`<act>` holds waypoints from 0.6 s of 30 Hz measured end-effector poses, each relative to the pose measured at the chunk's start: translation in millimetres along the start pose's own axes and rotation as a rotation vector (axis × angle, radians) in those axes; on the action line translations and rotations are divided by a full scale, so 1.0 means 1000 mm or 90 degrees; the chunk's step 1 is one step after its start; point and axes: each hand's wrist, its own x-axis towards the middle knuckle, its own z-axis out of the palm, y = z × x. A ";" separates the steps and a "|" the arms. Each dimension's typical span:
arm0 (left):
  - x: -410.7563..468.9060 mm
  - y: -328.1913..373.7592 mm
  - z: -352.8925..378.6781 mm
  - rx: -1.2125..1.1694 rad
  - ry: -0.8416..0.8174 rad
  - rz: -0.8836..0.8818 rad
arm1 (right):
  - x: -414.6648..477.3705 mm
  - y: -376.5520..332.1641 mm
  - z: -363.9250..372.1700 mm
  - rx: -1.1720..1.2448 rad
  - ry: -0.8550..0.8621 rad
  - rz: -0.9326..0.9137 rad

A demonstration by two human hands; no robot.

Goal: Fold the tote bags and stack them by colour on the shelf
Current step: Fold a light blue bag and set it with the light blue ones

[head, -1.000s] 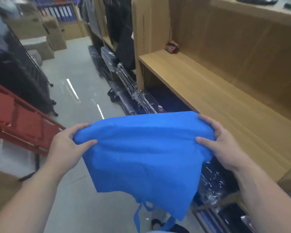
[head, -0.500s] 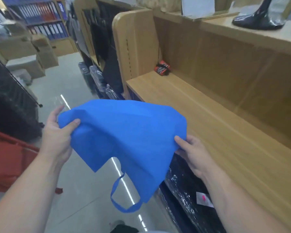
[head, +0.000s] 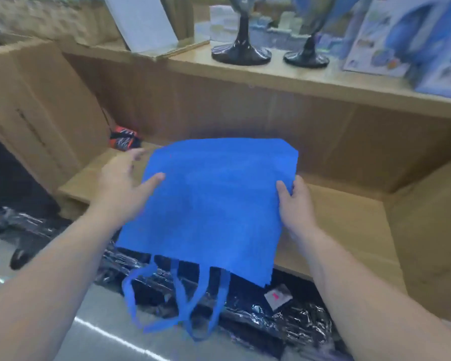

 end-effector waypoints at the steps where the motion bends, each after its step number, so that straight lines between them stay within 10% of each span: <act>1: -0.006 0.014 0.022 0.012 -0.091 0.103 | -0.004 0.006 0.002 0.019 -0.005 0.040; 7: -0.041 0.012 0.134 0.316 -0.550 0.249 | -0.019 0.046 -0.011 0.004 0.020 0.261; 18: -0.049 0.037 0.169 0.375 -0.484 0.317 | -0.048 0.056 -0.063 -0.285 -0.081 0.220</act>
